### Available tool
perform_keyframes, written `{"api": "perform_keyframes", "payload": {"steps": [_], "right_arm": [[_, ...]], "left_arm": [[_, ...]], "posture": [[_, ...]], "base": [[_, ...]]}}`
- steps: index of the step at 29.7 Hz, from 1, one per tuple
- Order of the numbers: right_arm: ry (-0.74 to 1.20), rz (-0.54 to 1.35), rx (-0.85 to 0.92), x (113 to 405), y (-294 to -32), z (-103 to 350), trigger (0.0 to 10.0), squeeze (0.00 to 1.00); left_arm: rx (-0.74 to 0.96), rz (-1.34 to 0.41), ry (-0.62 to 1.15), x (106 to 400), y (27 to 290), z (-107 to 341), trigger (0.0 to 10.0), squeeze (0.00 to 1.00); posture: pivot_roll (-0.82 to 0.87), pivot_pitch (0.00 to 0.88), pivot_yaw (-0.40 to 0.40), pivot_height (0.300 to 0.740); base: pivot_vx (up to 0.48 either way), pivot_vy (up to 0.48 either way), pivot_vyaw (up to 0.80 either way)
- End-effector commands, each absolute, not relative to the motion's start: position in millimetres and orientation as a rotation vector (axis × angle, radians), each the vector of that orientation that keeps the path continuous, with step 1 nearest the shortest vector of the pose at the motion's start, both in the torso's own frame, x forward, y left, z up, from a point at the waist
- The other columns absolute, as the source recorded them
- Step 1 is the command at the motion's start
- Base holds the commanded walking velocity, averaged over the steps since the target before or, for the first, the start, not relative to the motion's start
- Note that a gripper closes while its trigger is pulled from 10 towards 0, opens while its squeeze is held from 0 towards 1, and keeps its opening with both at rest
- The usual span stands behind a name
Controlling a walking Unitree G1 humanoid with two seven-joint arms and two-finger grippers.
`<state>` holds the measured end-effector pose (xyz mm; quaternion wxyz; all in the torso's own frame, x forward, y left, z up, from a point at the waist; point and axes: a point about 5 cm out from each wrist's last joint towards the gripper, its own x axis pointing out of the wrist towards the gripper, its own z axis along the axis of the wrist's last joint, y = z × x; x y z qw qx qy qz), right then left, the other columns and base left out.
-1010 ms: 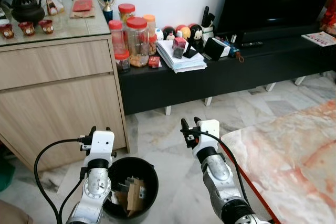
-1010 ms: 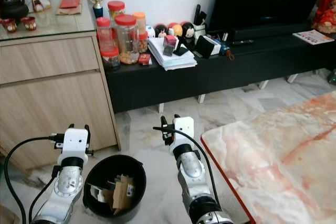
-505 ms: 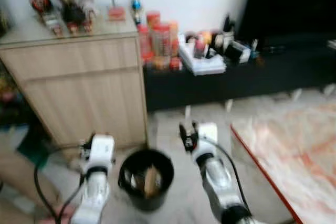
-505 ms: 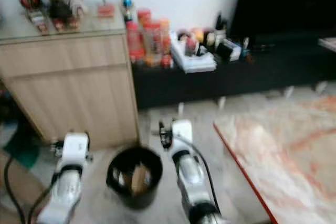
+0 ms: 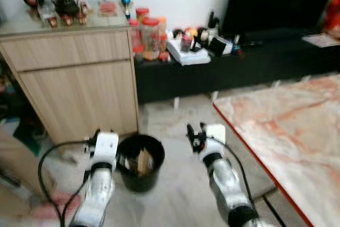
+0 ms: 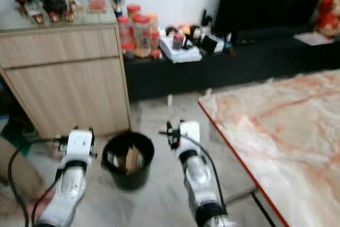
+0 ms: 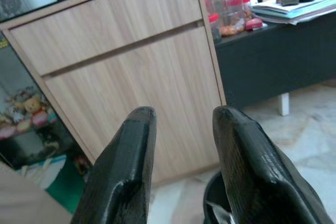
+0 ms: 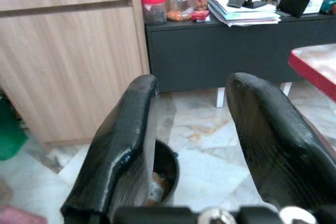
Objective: Picking trash to rubbish bin
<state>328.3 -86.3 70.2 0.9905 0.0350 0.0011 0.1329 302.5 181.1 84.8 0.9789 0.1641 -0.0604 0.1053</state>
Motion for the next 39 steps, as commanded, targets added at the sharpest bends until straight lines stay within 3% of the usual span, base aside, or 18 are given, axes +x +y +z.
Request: {"api": "perform_keyframes", "payload": {"steps": [1, 39], "right_arm": [[0.011, 0.274, 0.063, 328.0, -86.9, 68.8, 10.0, 0.0], [0.065, 0.24, 0.034, 322.8, -103.4, 55.2, 10.0, 0.0]], "left_arm": [[0.322, 0.21, -0.127, 303.4, 179.9, 85.4, 10.0, 0.0], [0.317, 0.213, -0.112, 300.6, 184.7, 79.8, 10.0, 0.0]], "posture": [[0.0, 0.064, -0.06, 0.74], [0.0, 0.072, -0.063, 0.74]], "base": [[0.0, 0.0, 0.0], [-0.02, 0.0, 0.0]]}}
